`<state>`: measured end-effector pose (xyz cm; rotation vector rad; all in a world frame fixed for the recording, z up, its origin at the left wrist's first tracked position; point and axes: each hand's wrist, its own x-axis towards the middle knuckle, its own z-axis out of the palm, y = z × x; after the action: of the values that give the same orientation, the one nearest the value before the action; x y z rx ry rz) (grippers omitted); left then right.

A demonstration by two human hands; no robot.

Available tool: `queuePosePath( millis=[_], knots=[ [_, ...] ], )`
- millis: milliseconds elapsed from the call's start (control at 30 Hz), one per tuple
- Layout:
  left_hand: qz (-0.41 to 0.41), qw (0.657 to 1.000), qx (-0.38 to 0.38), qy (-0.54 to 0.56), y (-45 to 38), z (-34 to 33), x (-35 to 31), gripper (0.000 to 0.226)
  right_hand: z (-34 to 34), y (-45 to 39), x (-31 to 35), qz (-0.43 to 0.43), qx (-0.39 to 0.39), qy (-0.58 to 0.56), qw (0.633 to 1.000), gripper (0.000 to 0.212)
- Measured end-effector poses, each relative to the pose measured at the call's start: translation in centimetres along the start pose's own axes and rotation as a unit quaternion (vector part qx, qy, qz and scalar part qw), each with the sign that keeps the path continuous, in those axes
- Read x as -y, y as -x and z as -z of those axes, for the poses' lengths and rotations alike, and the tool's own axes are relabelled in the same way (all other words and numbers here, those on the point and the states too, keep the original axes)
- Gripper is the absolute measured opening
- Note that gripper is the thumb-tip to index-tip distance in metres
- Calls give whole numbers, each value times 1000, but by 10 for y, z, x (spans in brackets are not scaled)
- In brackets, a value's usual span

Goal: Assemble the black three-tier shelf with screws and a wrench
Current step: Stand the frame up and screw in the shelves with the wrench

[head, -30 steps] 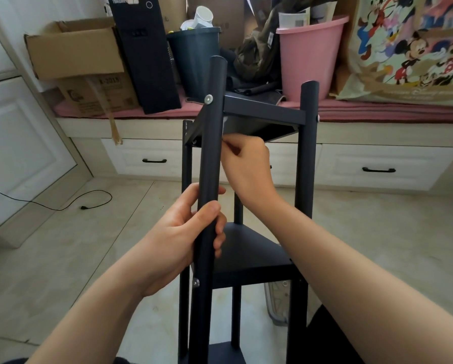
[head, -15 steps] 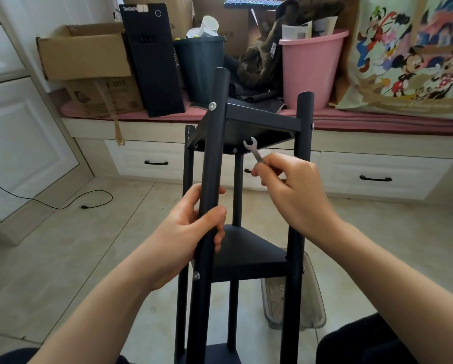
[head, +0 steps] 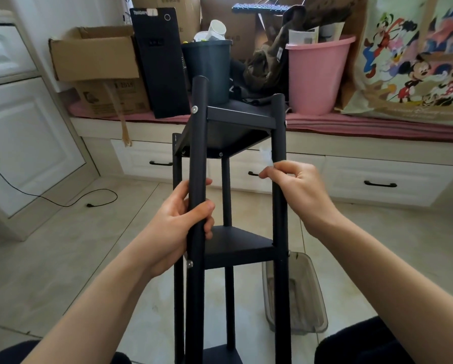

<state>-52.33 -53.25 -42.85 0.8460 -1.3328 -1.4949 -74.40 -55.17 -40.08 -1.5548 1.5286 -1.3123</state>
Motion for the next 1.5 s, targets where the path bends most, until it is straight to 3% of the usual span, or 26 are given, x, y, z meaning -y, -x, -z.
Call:
queuePosePath(
  millis=[100,200,500,700,833,933,1067,1267,1500],
  knots=[
    [-2,1000,-10,9,-4,1,0,35,-8,-4,-1,-50,36,-66,996,22],
    [-10,1000,-20,9,-9,3,0,35,-14,-12,-4,-69,20,-121,990,20],
    [-57,992,-66,-96,-24,17,2,39,-36,-29,-1,-32,-50,-211,976,22],
    [-81,973,-154,-152,-20,22,14,26,-47,-39,-1,-50,-42,-223,973,22],
    [-47,947,-249,-196,-6,22,40,12,-45,-44,-2,-52,-40,-227,972,22],
    [-6,937,-294,-188,9,15,74,35,-40,-46,-4,-53,-43,-226,972,21],
    [29,953,-276,-124,27,1,111,41,-35,-48,-11,-61,-45,-238,968,20],
    [-27,949,-285,-135,27,-10,133,22,-26,-50,-21,-55,-58,-186,979,20],
    [-56,939,-308,-143,13,-25,143,4,-15,-11,-36,40,-51,74,995,11]
  ],
)
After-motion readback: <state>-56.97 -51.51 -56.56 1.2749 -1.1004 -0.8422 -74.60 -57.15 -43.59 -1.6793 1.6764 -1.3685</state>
